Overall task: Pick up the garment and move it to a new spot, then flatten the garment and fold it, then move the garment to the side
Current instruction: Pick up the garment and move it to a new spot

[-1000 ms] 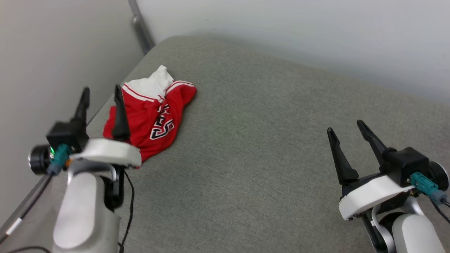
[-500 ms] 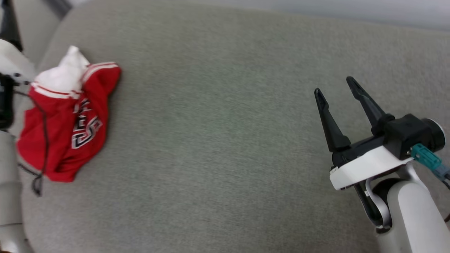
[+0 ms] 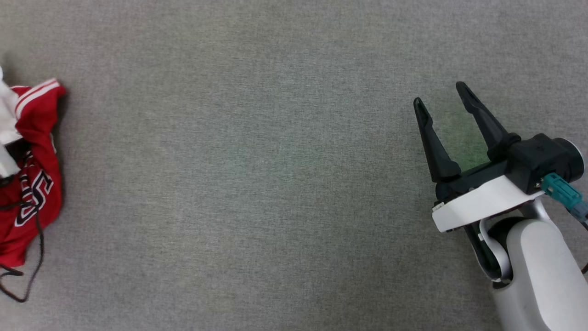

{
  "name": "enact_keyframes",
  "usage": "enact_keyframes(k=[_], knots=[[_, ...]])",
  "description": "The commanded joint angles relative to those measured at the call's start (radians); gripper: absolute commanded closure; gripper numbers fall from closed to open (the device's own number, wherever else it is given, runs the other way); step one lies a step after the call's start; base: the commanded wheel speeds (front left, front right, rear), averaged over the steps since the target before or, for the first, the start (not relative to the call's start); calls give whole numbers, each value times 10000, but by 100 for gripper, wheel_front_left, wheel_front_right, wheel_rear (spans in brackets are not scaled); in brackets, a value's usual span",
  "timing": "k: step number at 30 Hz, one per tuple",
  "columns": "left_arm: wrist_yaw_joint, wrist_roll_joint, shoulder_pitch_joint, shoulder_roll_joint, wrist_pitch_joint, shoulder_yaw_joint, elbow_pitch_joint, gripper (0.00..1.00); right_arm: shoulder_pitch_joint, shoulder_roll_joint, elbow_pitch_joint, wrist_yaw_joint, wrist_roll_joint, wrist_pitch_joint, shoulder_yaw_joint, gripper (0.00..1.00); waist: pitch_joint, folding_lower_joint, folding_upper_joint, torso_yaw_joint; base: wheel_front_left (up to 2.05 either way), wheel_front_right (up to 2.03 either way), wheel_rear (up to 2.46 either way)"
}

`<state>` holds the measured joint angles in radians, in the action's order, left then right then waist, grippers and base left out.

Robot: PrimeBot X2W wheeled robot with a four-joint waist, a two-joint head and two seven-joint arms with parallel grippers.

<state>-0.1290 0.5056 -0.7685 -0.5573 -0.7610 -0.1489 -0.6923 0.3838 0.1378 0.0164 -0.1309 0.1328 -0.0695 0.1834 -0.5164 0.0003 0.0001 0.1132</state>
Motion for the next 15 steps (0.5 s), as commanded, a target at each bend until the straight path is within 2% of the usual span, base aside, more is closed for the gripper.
enact_keyframes(k=[1, 2, 3, 4, 5, 6, 10, 15], knots=[[144, 349, 366, 158, -619, -196, -266, 0, 160, -23, 63, 3, 66, -63, 25, 0, -104, -3, -1, -95, 0, 0, 0], [259, 490, 559, 286, -799, -308, -339, 0, 192, -26, 89, 3, 77, -91, 37, 0, -114, -3, -1, -117, 0, 0, 0], [352, 632, 733, 365, -985, -388, -375, 33, 219, -23, 106, 3, 69, -108, 44, 0, -116, -3, -1, -140, 0, 0, 0], [428, 774, 873, 459, -1180, -472, -398, 56, 237, -30, 127, 3, 93, -120, 49, 0, -113, -3, -1, -159, 0, 0, 0], [464, 786, 999, 519, -1139, -498, -308, 74, 254, -27, 134, 3, 89, -141, 28, 0, -107, -3, -1, -171, 0, 0, 0], [517, 788, 1066, 533, -998, -536, -181, 100, 263, -16, 148, 3, 87, -146, 10, 0, -97, -3, -1, -175, 0, 0, 0], [664, 595, 1177, 498, -437, -510, 322, 100, 203, -26, 223, 3, 99, -150, -60, 0, 112, -3, -1, -172, 0, 0, 0], [922, 29, 945, 38, 740, -475, 956, 100, 9, -75, 255, 3, 72, -178, -198, 0, 592, -3, -1, -105, 0, 0, 0]])
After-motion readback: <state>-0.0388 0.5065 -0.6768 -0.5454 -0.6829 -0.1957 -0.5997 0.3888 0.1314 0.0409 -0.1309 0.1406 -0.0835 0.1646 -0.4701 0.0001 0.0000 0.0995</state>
